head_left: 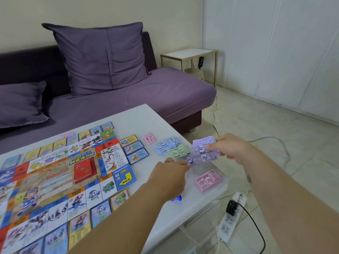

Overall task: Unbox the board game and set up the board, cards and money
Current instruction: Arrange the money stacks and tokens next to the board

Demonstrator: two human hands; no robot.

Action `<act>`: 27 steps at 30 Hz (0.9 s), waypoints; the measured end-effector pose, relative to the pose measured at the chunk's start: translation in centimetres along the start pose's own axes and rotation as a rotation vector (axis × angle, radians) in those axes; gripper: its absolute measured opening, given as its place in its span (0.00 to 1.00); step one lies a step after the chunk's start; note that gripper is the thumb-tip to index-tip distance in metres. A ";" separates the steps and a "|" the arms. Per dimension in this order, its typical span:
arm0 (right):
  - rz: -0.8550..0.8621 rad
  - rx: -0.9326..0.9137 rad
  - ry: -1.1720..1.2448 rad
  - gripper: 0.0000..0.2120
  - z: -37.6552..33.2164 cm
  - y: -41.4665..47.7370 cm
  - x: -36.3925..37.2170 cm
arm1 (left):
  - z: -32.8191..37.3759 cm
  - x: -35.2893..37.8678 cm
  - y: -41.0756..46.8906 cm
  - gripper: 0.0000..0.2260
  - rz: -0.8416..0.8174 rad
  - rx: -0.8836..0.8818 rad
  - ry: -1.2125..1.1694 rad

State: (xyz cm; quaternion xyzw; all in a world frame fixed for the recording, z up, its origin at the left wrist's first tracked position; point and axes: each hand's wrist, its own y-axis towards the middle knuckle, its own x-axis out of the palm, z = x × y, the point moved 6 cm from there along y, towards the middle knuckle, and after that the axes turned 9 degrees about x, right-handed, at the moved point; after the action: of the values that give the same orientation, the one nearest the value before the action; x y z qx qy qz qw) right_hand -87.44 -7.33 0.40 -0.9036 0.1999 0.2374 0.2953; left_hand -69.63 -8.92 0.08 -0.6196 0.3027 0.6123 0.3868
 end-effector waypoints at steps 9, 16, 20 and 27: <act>-0.020 0.108 0.144 0.07 1.7 1.0 1.1 | 1.0 -0.3 1.2 0.31 -0.008 0.119 0.021; 0.055 0.024 0.202 0.05 2.0 1.5 1.8 | 0.8 -0.2 1.3 0.30 -0.065 0.121 0.128; 0.114 -0.061 0.174 0.06 1.8 1.2 1.7 | 0.5 -0.6 0.9 0.31 -0.096 0.050 0.174; 0.113 -0.156 0.159 0.03 1.4 0.8 1.6 | 0.5 -0.3 1.0 0.30 -0.140 0.006 0.201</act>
State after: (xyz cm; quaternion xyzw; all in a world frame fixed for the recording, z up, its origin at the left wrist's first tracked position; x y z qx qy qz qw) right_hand -87.04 -7.40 -1.86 -0.9272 0.2542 0.1959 0.1933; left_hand -70.79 -9.00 0.26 -0.6964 0.2978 0.5174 0.3983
